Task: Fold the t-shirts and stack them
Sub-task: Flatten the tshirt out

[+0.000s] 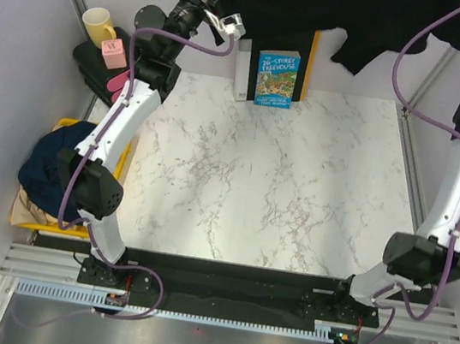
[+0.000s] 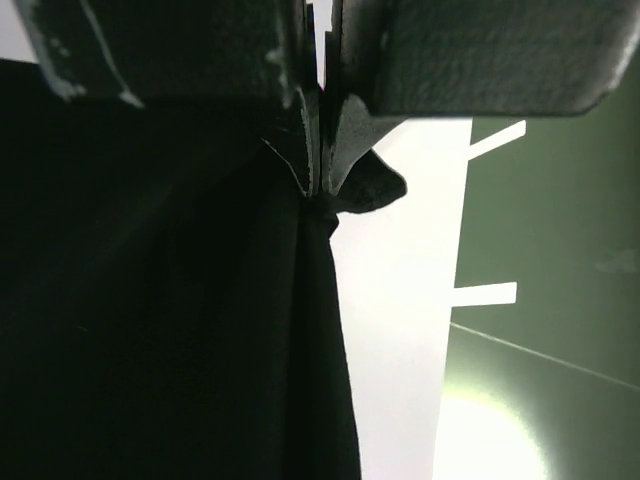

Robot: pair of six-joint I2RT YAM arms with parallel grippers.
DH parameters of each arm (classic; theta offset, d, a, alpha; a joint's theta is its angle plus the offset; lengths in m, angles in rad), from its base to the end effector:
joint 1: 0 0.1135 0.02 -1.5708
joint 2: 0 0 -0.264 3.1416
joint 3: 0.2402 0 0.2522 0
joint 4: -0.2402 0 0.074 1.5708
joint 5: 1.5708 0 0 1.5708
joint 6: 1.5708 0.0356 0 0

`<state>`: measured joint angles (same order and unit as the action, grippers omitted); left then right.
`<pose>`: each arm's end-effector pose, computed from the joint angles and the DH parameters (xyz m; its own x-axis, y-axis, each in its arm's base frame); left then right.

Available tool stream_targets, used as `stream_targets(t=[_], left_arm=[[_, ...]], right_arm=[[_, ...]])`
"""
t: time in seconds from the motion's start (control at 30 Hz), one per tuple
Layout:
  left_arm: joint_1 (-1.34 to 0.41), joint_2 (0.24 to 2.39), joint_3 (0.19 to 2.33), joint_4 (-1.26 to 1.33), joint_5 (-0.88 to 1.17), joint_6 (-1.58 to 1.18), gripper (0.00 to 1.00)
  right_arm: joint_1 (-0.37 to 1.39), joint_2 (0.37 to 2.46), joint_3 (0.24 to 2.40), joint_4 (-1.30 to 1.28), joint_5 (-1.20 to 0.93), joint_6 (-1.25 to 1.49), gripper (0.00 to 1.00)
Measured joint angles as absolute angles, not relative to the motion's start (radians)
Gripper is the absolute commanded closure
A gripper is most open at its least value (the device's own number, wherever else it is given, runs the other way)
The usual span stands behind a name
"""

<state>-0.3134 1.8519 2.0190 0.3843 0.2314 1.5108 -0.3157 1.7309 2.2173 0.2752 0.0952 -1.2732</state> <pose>0.3945 -0.1364 0.5240 0.5149 0.8545 0.0689 -0.4683 0.2131 0.8575 0.3124 -0.1056 0.6172 -0.1657 -0.9471 -0.2749 0.7369 0.0664 -0.6727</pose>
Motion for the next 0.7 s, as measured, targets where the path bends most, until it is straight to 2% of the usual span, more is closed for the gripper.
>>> stream_targets(t=[0.17,0.33,0.4,0.5,0.7], left_arm=[[-0.288,1.608,1.554,0.587,0.204,1.511,0.98],[-0.265,1.461,1.013,0.643,0.187,1.511,0.98],[-0.264,1.442,0.838,0.624,0.197,1.513,0.98],[-0.266,1.439,0.659,0.585,0.219,1.512,0.98],[-0.263,1.362,0.622,0.524,0.187,1.484,0.98]], right_arm=[[-0.297,1.39,1.692,0.328,0.048,-1.254,1.0],[-0.247,1.254,1.178,0.328,0.009,-1.418,1.0],[-0.24,1.283,1.129,0.199,-0.001,-1.456,1.0],[-0.21,1.332,1.167,0.068,0.001,-1.484,1.0],[-0.099,1.267,1.201,-0.043,0.08,-1.565,1.0]])
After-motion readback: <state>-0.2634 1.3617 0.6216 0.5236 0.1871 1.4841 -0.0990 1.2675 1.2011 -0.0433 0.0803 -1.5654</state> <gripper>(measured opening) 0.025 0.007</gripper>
